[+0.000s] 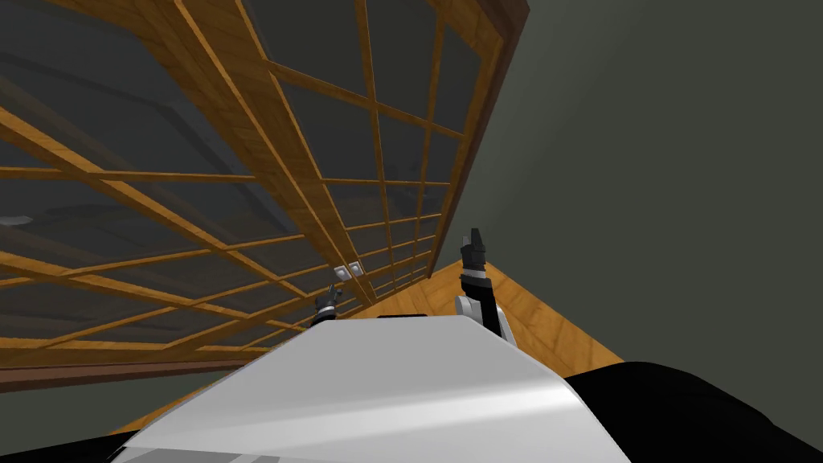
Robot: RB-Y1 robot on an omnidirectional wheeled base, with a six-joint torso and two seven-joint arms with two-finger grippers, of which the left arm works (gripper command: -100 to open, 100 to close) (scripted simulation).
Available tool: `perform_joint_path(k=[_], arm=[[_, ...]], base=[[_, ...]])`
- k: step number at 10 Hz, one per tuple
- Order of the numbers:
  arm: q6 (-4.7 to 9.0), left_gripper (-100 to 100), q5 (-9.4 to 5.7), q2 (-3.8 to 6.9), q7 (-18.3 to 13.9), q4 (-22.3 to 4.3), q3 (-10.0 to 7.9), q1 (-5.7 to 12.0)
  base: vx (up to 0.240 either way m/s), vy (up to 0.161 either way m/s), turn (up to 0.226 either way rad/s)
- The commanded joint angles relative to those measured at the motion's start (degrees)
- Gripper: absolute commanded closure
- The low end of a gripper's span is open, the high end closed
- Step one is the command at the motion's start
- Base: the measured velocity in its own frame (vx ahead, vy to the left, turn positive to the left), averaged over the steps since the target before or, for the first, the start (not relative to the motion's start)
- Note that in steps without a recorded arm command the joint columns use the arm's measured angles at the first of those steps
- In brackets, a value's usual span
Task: Pull the door open
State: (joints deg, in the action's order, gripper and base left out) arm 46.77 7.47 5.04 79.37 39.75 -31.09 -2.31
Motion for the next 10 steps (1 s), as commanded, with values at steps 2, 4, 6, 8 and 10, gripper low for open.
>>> perform_joint_path(k=[2,4,6,8,10], arm=[[-0.43,-100,-0.22,0.34,0.2,-0.4,-0.79,-1.88],[-0.6,-100,-0.44,0.7,0.2,-1.0,-1.45,-3.49],[-0.74,-100,-0.6,1.0,0.2,-1.4,-1.96,-4.79],[-0.86,-100,-0.72,1.27,0.2,-1.7,-2.39,-5.98],[-0.95,-100,-0.78,1.51,0.1,-2.0,-2.68,-6.93]], base=[[-0.191,0.001,0.094],[-0.207,-0.035,0.099],[-0.189,-0.034,0.081],[-0.191,-0.04,0.08],[-0.192,-0.031,0.059]])
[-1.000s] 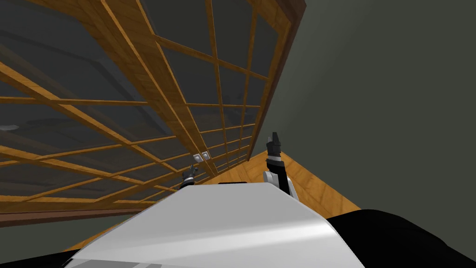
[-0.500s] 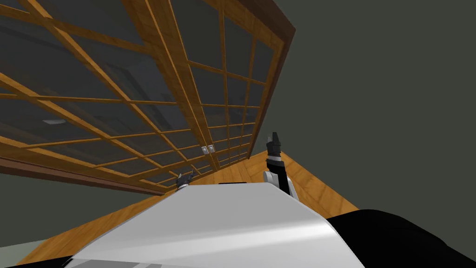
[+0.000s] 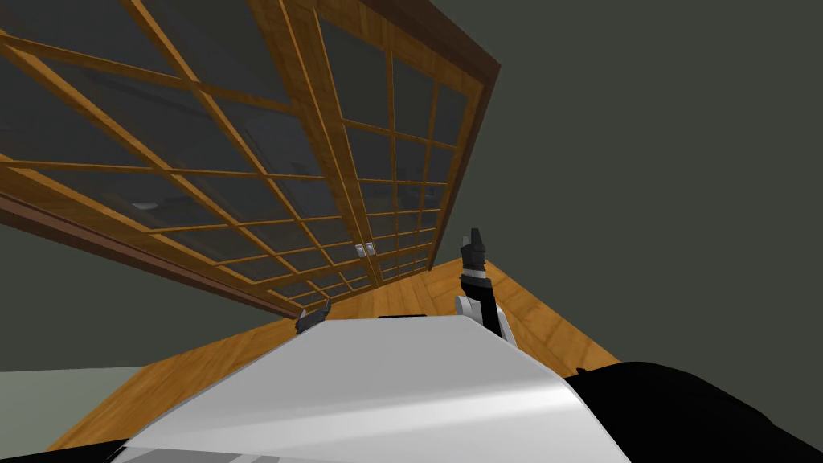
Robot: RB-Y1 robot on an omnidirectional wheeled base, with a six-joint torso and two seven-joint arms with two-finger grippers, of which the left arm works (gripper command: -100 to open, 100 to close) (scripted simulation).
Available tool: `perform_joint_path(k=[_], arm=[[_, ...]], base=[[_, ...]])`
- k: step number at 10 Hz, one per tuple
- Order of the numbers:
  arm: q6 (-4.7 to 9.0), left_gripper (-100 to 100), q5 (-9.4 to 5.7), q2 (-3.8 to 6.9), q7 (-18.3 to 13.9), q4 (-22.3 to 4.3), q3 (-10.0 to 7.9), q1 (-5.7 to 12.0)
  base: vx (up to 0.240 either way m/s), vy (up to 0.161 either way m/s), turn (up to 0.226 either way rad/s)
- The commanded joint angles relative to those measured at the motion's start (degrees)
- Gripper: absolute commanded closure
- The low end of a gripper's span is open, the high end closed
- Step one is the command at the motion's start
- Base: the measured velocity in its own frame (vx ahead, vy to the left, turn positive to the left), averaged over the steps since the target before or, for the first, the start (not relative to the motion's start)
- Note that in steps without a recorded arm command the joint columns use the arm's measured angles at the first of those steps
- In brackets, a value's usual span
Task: Pull the door open
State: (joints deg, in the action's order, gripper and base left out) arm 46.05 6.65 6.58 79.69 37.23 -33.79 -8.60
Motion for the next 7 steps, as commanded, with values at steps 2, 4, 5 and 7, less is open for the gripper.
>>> perform_joint_path(k=[2,4,5,7], arm=[[-0.2,-100,0.19,0.09,-0.3,0.8,0.23,-0.81],[0.13,-100,0.83,-0.31,-0.5,2.2,1.74,1.78],[0.13,-100,0.83,-0.31,-0.5,2.2,1.74,1.78],[0.37,-100,1.23,-0.66,-0.6,3.3,2.8,3.96]], base=[[-0.183,-0.061,0.022],[-0.029,-0.095,-0.138],[0.075,-0.039,-0.023],[0.136,-0.019,-0.1]])
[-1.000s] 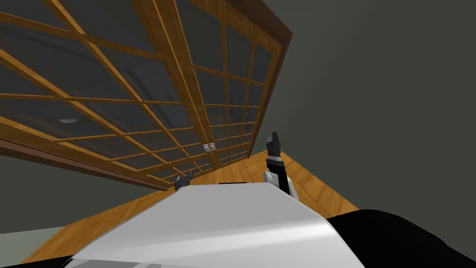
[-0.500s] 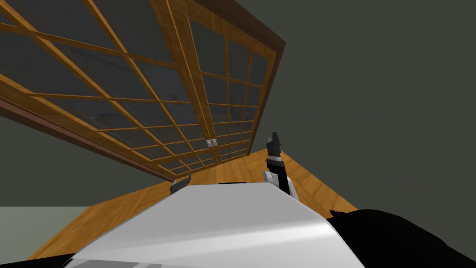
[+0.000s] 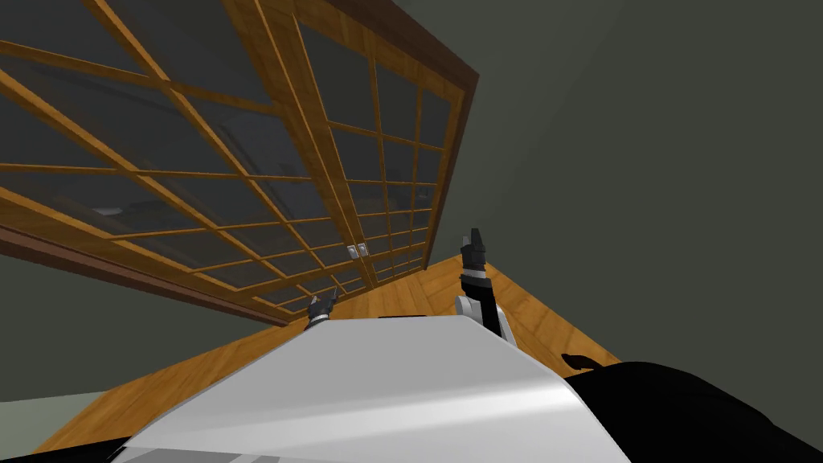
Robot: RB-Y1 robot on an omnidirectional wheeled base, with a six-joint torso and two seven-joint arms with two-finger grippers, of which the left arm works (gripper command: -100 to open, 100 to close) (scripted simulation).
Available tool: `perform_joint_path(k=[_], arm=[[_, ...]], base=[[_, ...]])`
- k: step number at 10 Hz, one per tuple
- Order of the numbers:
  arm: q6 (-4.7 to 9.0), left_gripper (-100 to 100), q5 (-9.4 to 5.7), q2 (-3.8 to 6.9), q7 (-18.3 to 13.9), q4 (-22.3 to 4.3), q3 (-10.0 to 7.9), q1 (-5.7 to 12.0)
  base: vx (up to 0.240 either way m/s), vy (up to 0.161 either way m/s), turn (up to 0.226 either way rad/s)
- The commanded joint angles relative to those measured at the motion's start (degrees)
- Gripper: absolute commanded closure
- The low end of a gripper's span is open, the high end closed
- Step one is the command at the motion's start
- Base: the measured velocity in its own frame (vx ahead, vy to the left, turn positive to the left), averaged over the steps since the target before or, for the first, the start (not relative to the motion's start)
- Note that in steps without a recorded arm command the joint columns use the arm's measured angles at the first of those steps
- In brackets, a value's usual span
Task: Pull the door open
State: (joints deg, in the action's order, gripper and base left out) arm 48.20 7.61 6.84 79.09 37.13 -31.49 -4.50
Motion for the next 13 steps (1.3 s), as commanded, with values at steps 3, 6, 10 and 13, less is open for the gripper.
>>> perform_joint_path(k=[3,6,10,13], arm=[[-1.62,-100,0.57,-1.2,0.0,4.2,1.28,1.71],[-1.53,-100,0.71,-1.33,-0.1,4.7,1.71,2.88],[-1.4,-100,0.44,-0.37,-0.3,3.4,1.11,2.38],[-1.67,-100,0.05,0.21,-0.2,2.7,0.05,0.49]], base=[[0.103,-0.006,-0.057],[0.098,0.003,-0.046],[-0.007,0.003,0.006],[-0.166,-0.002,0.086]])
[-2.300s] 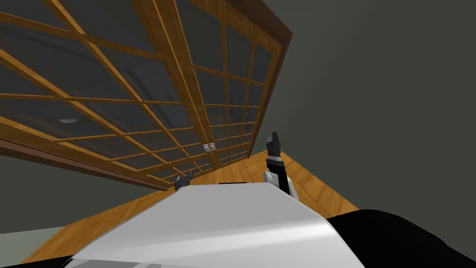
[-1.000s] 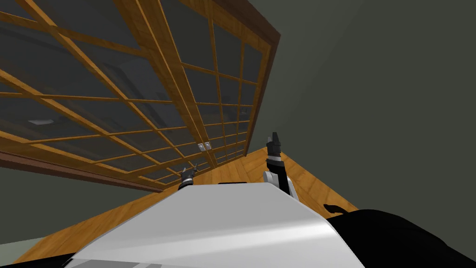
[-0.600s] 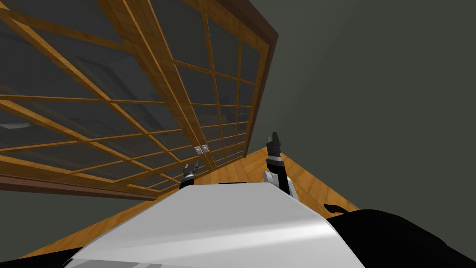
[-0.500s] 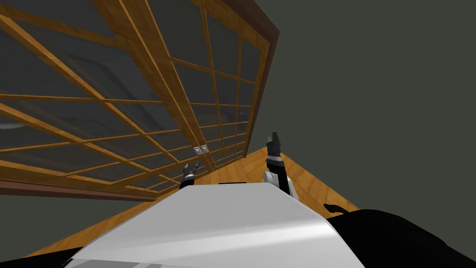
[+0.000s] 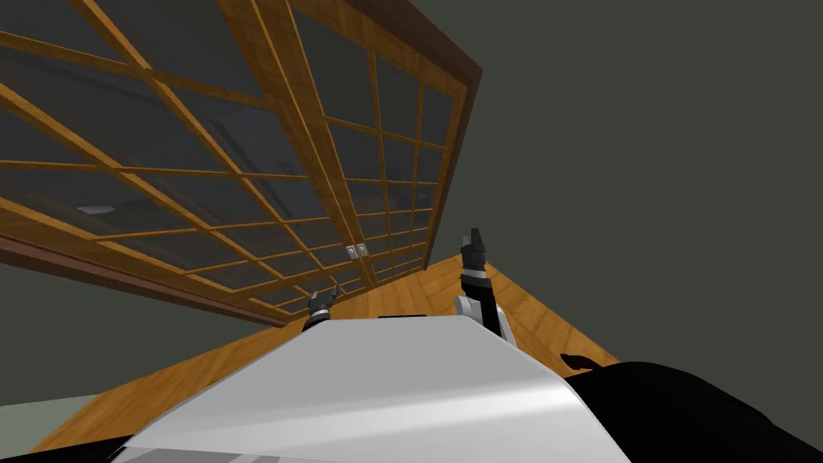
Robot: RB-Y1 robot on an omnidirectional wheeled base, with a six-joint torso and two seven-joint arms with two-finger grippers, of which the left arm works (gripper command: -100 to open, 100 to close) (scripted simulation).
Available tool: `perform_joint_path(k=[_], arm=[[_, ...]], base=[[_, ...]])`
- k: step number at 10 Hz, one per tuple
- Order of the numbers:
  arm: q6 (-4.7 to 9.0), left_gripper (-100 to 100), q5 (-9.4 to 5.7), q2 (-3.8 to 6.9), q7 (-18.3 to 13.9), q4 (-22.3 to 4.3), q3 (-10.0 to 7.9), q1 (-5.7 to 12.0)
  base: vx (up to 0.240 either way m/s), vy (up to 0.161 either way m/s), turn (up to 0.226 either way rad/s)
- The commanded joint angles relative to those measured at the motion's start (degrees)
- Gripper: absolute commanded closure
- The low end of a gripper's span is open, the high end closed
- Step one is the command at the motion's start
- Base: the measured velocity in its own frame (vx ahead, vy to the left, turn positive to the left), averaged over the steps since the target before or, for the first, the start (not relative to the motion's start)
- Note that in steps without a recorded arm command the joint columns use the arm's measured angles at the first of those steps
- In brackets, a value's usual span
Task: Pull the door open
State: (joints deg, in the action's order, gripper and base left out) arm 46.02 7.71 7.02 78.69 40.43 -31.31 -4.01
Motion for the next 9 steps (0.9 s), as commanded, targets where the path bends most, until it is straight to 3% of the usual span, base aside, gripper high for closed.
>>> perform_joint_path(k=[1,7,9], arm=[[0.24,-100,-0.43,0.63,0.2,-1.1,-1.11,-1.62],[-0.19,-100,-1.02,1.59,0.3,-2.0,-2.65,-3.97],[-0.55,-100,-1.47,2.36,0.4,-2.6,-3.84,-5.67]], base=[[-0.163,0.013,0.175],[-0.091,0.012,0.061],[-0.097,0.016,0.115]])
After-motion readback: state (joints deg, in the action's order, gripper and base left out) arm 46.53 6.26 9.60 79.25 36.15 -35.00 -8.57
